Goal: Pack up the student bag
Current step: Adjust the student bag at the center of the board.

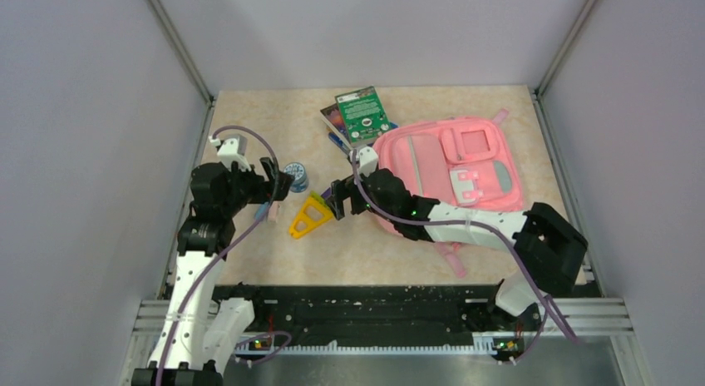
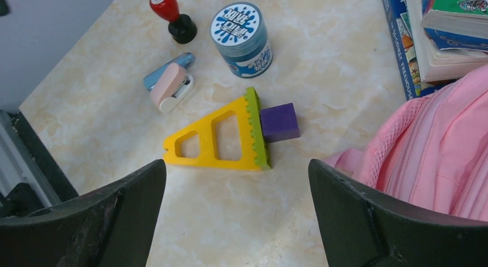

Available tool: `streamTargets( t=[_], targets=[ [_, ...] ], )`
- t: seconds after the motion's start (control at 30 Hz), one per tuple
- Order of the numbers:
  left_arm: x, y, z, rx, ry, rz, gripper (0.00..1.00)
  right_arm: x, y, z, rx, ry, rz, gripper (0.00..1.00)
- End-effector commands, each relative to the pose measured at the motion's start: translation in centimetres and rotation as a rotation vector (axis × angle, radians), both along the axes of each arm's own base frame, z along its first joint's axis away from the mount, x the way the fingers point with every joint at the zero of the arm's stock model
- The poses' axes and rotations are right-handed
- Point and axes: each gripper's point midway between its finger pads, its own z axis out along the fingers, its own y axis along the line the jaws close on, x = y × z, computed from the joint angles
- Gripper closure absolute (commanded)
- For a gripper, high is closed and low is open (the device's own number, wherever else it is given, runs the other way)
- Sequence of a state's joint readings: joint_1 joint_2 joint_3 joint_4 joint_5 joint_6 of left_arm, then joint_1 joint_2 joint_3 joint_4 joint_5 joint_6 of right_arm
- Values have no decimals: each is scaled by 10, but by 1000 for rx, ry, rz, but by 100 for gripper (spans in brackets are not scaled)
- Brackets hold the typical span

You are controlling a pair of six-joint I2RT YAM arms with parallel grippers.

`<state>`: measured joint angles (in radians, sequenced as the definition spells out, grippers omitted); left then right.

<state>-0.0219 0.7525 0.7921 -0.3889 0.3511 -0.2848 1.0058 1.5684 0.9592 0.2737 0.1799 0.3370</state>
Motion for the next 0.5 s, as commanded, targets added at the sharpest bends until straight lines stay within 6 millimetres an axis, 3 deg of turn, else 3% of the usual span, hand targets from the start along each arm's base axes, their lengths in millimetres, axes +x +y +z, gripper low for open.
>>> streamTargets(
  t=[0.0, 0.13, 0.23, 0.3, 0.47],
  targets=[
    [0, 4, -5, 53, -11, -5, 3, -13, -17, 28, 36, -28, 9, 7],
    [-5, 7, -12, 83, -9, 3, 4, -6, -70, 9, -53, 20, -135, 5],
    [-8, -4, -16, 84, 1, -23, 5, -2, -110, 0, -37, 85, -214, 5],
    [-10, -16, -19, 83, 24, -43, 6, 0, -137, -3, -24, 107, -279, 5],
    [-22, -66, -27, 31, 63, -134, 7, -10, -211, -34, -56, 240, -478, 5]
  ],
)
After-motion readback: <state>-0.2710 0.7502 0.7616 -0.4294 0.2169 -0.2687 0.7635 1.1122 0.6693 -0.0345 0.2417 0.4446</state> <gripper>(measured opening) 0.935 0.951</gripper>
